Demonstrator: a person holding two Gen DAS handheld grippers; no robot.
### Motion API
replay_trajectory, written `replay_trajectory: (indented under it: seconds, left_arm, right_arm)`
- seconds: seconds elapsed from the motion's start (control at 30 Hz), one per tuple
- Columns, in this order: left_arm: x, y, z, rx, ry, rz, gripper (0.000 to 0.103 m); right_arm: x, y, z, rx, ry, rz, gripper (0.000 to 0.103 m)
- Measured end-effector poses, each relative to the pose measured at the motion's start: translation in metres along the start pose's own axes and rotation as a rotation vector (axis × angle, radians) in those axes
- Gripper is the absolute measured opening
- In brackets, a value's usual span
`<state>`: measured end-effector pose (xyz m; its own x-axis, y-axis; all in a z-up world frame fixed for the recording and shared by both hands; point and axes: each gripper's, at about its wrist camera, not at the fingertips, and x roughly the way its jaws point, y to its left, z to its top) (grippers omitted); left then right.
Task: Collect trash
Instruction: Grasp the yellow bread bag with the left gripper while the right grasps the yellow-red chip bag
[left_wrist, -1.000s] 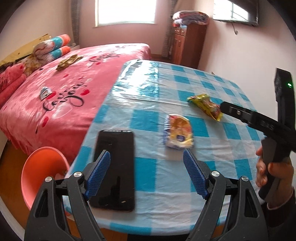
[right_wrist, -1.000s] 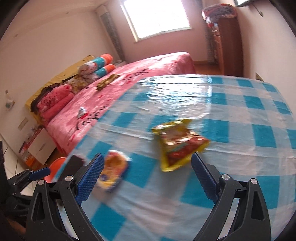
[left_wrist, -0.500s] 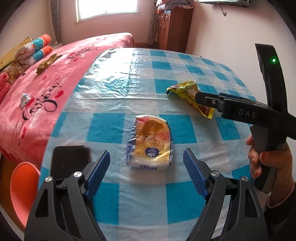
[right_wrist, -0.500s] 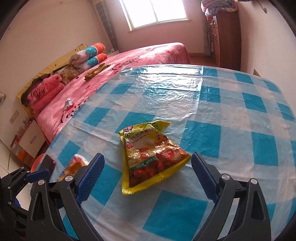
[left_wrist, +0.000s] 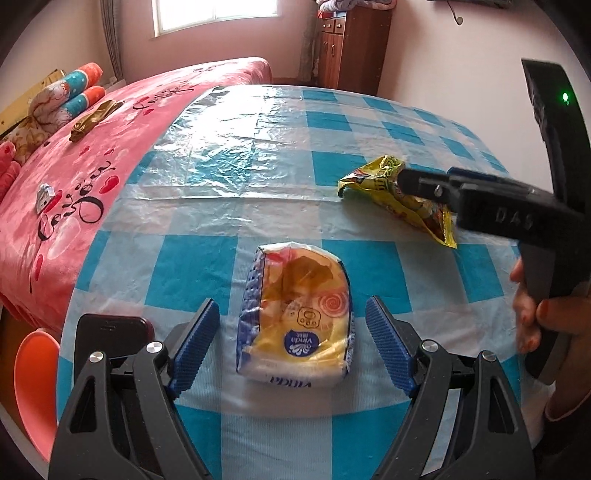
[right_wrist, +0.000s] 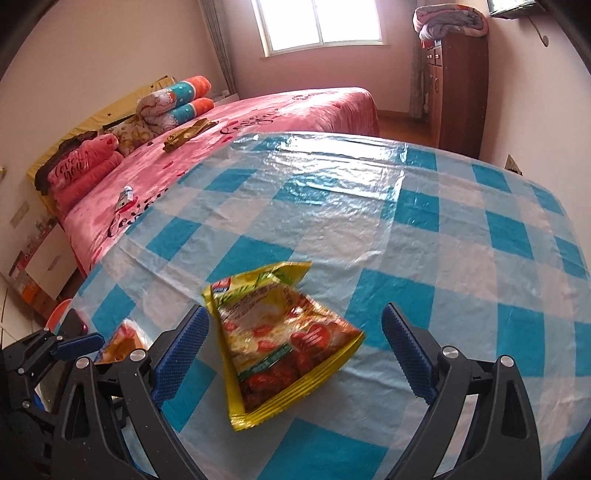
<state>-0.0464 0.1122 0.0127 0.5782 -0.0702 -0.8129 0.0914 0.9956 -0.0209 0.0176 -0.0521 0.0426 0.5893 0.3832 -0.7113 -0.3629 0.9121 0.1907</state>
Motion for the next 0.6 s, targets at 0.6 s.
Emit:
replay_trajectory:
  seconds: [0.6]
  left_arm:
    - [0.0, 0.007, 0.006, -0.044, -0.023, 0.063, 0.052]
  right_arm:
    - [0.023, 0.016, -0.005, -0.128, 0.091, -0.036, 0.077]
